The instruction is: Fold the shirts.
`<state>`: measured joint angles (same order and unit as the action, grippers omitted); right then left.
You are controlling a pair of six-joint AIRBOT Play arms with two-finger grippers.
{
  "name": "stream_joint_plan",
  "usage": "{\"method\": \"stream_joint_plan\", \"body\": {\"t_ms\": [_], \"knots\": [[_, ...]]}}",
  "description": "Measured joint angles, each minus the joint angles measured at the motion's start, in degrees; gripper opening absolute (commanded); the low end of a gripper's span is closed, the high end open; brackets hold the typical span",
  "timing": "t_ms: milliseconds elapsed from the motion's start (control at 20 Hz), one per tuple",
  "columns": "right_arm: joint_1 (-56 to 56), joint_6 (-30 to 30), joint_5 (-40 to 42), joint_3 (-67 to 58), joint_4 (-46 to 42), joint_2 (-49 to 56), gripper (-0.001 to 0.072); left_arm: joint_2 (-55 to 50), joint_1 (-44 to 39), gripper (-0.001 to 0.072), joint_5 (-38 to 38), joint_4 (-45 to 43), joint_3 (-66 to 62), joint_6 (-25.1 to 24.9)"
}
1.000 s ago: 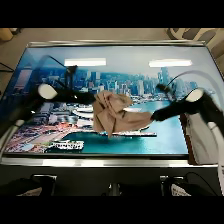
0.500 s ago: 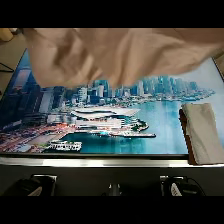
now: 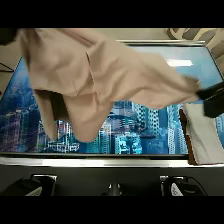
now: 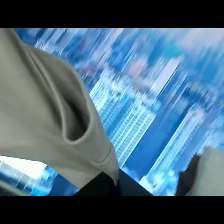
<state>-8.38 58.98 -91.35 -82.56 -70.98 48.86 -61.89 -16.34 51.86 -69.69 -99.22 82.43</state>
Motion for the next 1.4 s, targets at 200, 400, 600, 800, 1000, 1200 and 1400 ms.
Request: {"method": "stream_joint_plan", "body": {"t_ms": [200,400,600,800,1000,1200,1400], "knots": [[-0.07,0.15,4.0,20.57,-0.59,1.84,0.002,-15.23,-2.82,0.0026,-0.7,0.17,3.34,0.07],[-0.13,0.42,10.97,34.51,0.98,2.36,0.002,-30.16,-7.1,0.0069,-0.44,6.71,4.59,0.09],[-0.09,-0.5,14.01,39.1,2.16,2.45,0.002,-36.61,-7.28,0.0668,7.61,11.72,3.78,0.07],[-0.09,-1.42,15.3,40.39,2.51,2.47,0.002,-34.71,0.79,0.0666,24.09,7.61,3.72,0.04],[-0.09,-1.68,17.03,40.74,2.62,2.47,0.002,-27.32,8.87,0.0665,28.74,6.29,16.63,2.25],[-0.09,-1.81,18.97,40.83,2.73,2.49,0.002,-23.69,9.86,0.0665,19.71,12.11,33.18,3.52],[-0.09,-1.84,19.98,40.76,2.84,2.47,0.002,-25.49,6.51,0.066,8.31,20.7,40.63,3.96]]}}
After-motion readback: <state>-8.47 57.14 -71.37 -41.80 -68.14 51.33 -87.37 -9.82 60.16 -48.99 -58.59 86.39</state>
